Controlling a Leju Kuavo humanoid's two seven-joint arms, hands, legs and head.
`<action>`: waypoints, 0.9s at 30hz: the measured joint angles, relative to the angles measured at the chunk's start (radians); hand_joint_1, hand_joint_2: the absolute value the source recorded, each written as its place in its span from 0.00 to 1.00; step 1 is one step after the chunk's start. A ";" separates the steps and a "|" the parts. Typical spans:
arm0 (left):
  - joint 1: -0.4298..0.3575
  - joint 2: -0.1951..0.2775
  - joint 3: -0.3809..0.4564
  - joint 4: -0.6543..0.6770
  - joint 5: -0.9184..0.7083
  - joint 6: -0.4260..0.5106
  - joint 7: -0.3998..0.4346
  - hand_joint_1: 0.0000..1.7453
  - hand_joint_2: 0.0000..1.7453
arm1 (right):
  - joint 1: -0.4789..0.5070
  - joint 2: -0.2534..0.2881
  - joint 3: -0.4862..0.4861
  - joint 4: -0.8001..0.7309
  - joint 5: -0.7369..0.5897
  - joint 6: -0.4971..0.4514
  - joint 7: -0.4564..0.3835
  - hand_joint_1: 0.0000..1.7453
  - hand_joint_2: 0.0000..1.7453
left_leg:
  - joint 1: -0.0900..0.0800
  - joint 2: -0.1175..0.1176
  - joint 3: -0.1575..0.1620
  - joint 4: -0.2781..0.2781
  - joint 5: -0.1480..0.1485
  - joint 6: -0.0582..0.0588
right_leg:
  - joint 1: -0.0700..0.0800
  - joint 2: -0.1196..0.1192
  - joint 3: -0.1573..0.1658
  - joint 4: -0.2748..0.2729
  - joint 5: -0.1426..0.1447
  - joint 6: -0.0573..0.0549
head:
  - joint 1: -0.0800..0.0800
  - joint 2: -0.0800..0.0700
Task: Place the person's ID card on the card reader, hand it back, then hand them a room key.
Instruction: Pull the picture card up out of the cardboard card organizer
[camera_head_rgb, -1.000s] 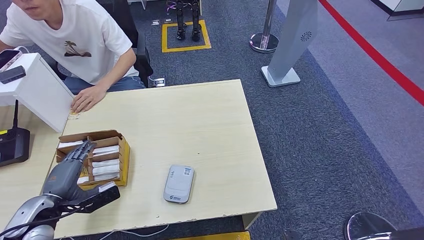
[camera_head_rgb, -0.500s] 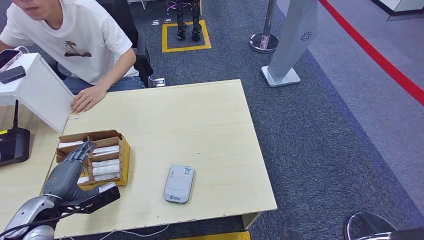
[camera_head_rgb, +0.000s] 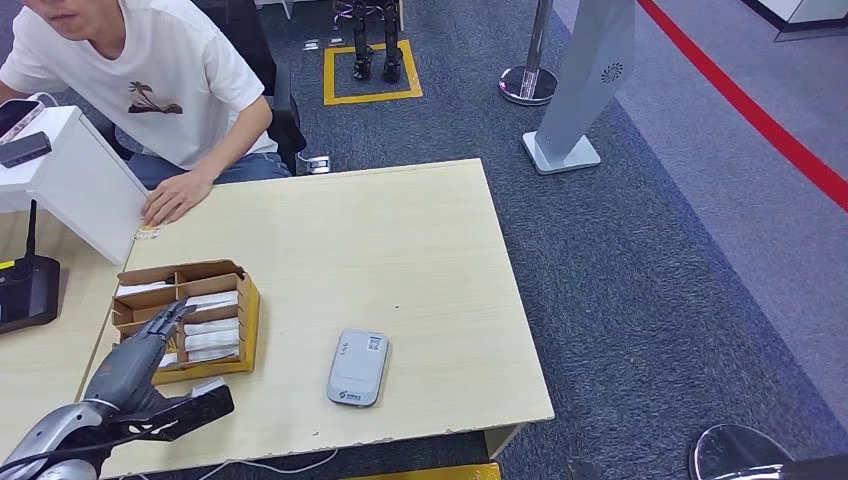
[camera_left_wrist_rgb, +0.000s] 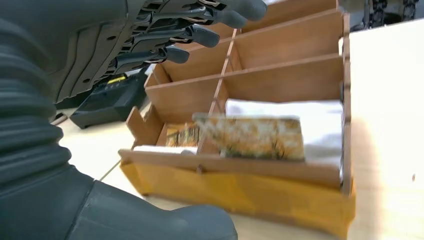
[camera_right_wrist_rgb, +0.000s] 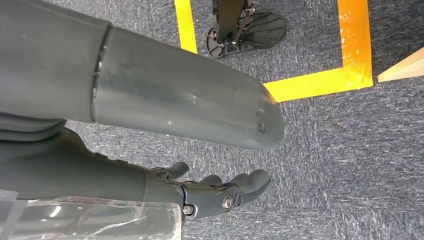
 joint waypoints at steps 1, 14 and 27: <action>0.007 0.004 0.000 0.000 0.003 -0.001 0.001 0.00 1.00 | 0.000 0.000 0.000 0.000 0.000 0.000 0.000 0.00 0.00 | 0.000 0.000 0.000 0.000 0.000 0.000 | 0.000 0.000 0.000 0.000 0.000 0.000 | 0.000 0.000; 0.090 0.020 0.016 -0.006 0.017 0.003 0.015 0.00 1.00 | 0.000 0.000 0.007 0.000 0.004 -0.003 0.003 0.00 0.00 | 0.000 0.000 0.000 0.000 0.000 0.000 | 0.000 0.000 0.000 0.000 0.000 0.000 | 0.000 0.000; 0.106 0.020 0.017 -0.024 -0.003 0.021 0.021 0.00 1.00 | 0.000 0.000 0.010 0.000 0.009 0.003 0.004 0.00 0.00 | 0.000 0.000 0.000 0.000 0.000 0.000 | 0.000 0.000 0.000 0.000 0.000 0.000 | 0.000 0.000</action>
